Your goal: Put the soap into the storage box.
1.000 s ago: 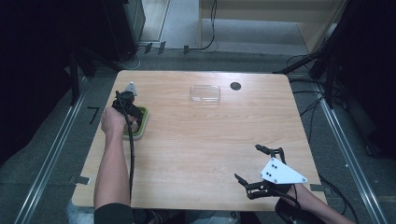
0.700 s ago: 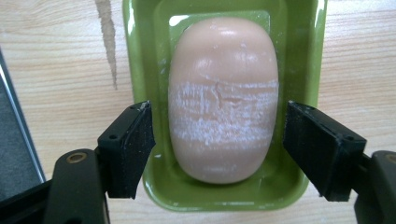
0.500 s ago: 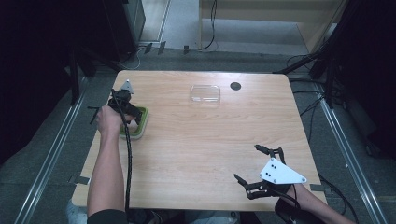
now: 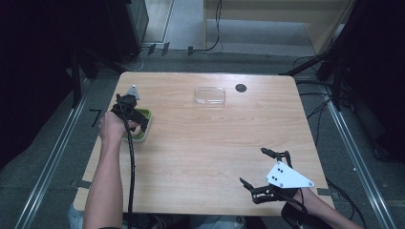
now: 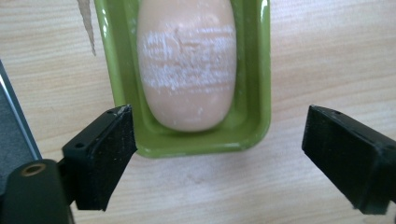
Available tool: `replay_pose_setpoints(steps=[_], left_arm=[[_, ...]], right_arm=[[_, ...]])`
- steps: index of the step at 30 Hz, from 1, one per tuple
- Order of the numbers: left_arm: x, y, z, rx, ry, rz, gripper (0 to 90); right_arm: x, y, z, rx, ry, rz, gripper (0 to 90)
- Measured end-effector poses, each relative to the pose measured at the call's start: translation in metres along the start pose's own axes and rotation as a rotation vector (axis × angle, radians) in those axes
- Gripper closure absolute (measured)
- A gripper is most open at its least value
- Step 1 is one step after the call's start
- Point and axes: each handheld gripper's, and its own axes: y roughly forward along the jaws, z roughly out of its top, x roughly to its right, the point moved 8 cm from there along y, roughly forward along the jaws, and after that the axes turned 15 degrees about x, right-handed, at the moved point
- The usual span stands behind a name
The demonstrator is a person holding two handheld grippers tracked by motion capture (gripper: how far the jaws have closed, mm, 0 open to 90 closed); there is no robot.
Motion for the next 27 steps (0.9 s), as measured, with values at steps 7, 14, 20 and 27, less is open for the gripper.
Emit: replay_pose_setpoints(steps=[7, 14, 20, 27], left_arm=[[0.007, -0.012, -0.007, 0.017, 0.020, -0.004, 6.5], [0.013, -0.019, -0.019, 0.001, 0.045, -0.006, 4.5], [0.014, -0.028, -0.033, -0.012, 0.061, -0.006, 3.9], [0.021, -0.032, -0.060, -0.009, 0.079, -0.018, 3.9]], right_arm=[[0.001, -0.003, -0.001, -0.005, -0.001, -0.008, 0.0], [0.002, -0.006, -0.001, -0.002, 0.001, -0.022, 0.0], [0.001, -0.004, 0.000, -0.004, -0.007, -0.013, 0.0], [0.000, -0.005, 0.000, -0.002, -0.006, -0.015, 0.0]])
